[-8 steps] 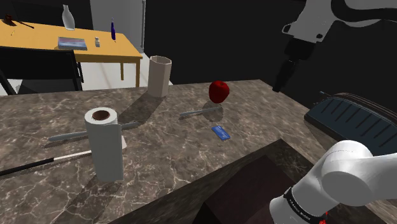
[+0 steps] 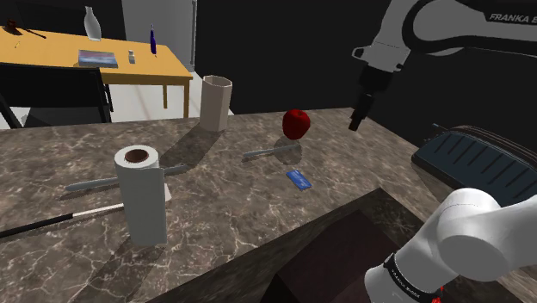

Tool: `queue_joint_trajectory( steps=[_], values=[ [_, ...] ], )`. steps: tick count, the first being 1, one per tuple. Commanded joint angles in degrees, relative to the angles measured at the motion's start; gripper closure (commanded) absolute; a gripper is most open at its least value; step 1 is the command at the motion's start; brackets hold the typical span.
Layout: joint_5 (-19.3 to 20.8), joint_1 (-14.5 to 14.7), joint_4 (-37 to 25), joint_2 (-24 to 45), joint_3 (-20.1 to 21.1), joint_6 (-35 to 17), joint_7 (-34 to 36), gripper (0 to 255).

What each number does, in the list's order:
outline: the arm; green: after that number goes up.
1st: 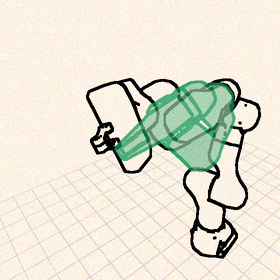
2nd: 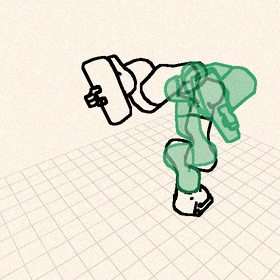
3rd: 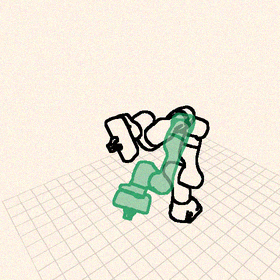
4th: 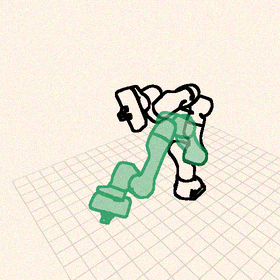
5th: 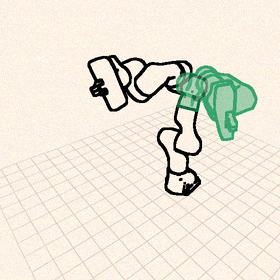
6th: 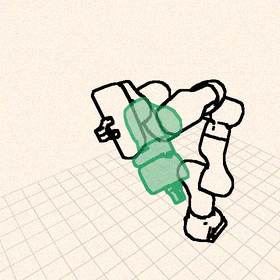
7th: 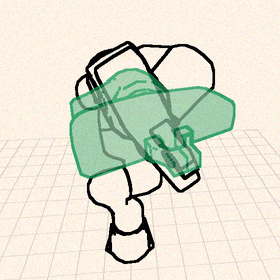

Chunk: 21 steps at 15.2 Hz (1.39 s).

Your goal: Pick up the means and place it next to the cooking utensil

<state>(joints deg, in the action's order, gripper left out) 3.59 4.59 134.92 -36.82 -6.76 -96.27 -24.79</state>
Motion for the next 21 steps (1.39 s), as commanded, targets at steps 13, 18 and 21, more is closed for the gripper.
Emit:
queue_joint_trajectory(
  steps=[13, 18, 21],
  values=[
    [-3.0, 9.7, -7.3, 27.0, -7.1, -21.9, -36.0, 0],
    [-6.5, 12.0, -12.1, 36.6, -6.7, -26.9, -48.5, 0],
    [-8.2, 12.7, -14.7, 41.1, -5.7, -28.8, -54.5, 0]
  ],
)
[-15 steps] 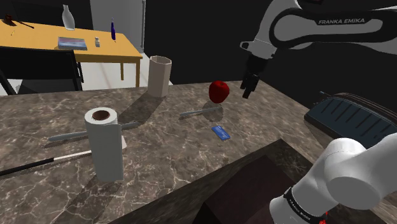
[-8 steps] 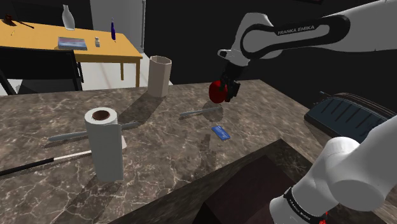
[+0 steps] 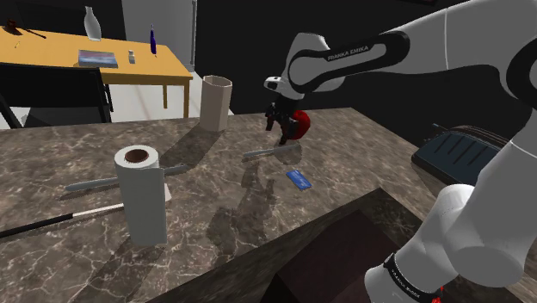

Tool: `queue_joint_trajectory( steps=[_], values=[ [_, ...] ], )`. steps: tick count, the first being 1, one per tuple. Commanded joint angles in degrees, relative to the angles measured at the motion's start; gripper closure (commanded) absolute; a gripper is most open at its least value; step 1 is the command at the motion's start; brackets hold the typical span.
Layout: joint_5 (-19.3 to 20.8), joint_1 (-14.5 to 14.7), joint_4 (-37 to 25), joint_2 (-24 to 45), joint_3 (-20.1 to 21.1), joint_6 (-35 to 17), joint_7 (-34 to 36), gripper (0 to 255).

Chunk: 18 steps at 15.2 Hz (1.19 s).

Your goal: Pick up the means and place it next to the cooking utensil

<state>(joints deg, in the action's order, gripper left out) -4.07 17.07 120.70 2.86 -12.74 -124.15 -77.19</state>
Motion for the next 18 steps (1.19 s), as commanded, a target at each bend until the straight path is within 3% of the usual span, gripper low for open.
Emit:
queue_joint_trajectory(
  steps=[1, 8, 15, 16, 18],
  values=[
    [-0.7, 0.1, -0.2, 1.8, 0.3, -1.7, -2.2, 0],
    [-1.7, 0.1, 1.9, 4.5, 0.5, -6.3, -2.9, 0],
    [-1.7, 0.1, 1.8, 4.5, 0.5, -6.3, -2.9, 0],
    [-1.7, 0.1, 1.8, 4.5, 0.5, -6.3, -2.9, 255],
    [-1.7, 0.1, 1.8, 4.5, 0.5, -6.3, -2.9, 255]
  ],
)
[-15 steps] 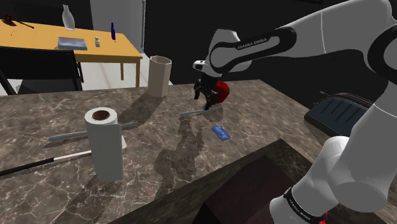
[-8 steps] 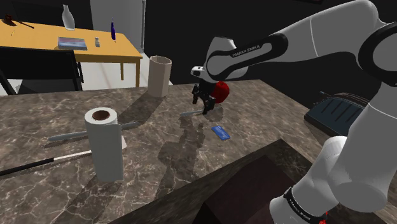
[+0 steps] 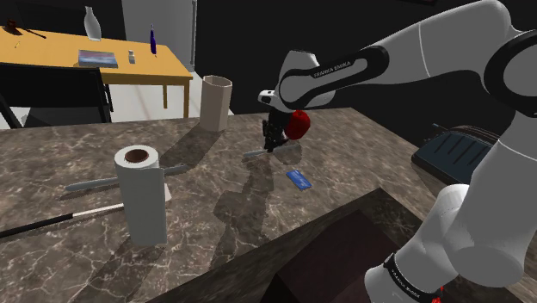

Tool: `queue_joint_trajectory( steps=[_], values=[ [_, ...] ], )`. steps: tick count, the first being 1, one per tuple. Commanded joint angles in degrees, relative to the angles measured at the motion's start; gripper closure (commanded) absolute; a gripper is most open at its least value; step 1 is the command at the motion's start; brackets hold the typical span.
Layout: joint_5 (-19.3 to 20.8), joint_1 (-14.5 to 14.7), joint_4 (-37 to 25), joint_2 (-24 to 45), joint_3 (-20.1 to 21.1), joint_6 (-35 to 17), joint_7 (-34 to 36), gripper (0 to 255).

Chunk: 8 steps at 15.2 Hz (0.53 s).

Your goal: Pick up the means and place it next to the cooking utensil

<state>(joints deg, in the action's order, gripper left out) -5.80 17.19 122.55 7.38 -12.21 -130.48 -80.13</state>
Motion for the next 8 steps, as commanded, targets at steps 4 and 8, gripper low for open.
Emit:
queue_joint_trajectory(
  steps=[4, 8],
  values=[
    [0.0, 0.0, 0.0, 0.0, 0.0, 0.0, 0.0, 255],
    [0.2, 0.0, -0.3, -0.4, 0.0, 0.7, 0.1, 255]
  ],
)
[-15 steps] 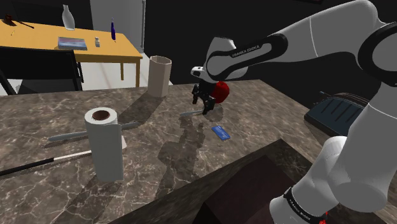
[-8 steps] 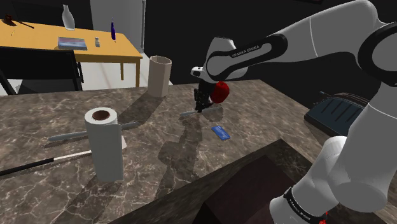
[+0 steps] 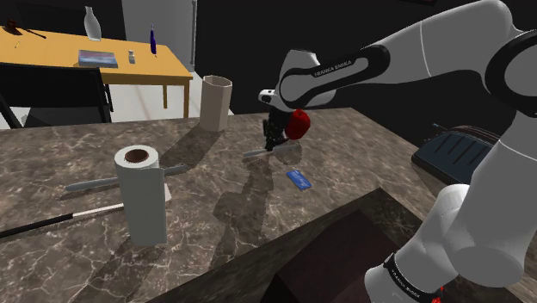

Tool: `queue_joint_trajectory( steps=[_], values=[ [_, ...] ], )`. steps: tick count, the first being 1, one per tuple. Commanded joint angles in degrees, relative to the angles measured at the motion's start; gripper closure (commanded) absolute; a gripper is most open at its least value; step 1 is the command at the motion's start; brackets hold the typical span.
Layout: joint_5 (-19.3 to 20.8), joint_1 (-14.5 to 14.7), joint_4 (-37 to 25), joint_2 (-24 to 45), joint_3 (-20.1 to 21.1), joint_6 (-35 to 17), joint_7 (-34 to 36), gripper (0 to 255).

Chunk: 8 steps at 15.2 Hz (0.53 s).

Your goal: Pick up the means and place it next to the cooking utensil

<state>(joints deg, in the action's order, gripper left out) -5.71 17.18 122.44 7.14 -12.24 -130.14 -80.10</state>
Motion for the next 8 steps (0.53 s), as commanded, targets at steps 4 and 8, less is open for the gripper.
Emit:
queue_joint_trajectory(
  steps=[4, 8],
  values=[
    [0.7, 0.1, -1.5, -1.8, -0.1, 3.2, 0.7, 255],
    [1.3, 0.1, -2.9, -3.3, -0.1, 6.1, 1.1, 255]
  ],
)
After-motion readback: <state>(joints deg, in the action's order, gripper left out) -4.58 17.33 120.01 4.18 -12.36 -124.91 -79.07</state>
